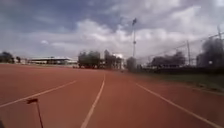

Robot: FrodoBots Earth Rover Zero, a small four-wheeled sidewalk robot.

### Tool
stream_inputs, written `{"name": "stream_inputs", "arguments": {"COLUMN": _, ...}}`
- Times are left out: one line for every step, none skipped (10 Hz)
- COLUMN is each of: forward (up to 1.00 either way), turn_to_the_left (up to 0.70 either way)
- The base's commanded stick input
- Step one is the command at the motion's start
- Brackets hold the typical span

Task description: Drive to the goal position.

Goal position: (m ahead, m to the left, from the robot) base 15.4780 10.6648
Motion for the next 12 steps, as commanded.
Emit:
{"name": "stream_inputs", "arguments": {"forward": 0.7, "turn_to_the_left": 0.0}}
{"name": "stream_inputs", "arguments": {"forward": 0.7, "turn_to_the_left": 0.0}}
{"name": "stream_inputs", "arguments": {"forward": 0.7, "turn_to_the_left": 0.0}}
{"name": "stream_inputs", "arguments": {"forward": 0.7, "turn_to_the_left": 0.0}}
{"name": "stream_inputs", "arguments": {"forward": 0.7, "turn_to_the_left": 0.0}}
{"name": "stream_inputs", "arguments": {"forward": 0.7, "turn_to_the_left": 0.0}}
{"name": "stream_inputs", "arguments": {"forward": 0.7, "turn_to_the_left": 0.0}}
{"name": "stream_inputs", "arguments": {"forward": 0.7, "turn_to_the_left": 0.0}}
{"name": "stream_inputs", "arguments": {"forward": 0.7, "turn_to_the_left": 0.0}}
{"name": "stream_inputs", "arguments": {"forward": 0.7, "turn_to_the_left": 0.0}}
{"name": "stream_inputs", "arguments": {"forward": 0.7, "turn_to_the_left": 0.0}}
{"name": "stream_inputs", "arguments": {"forward": 0.7, "turn_to_the_left": 0.0}}
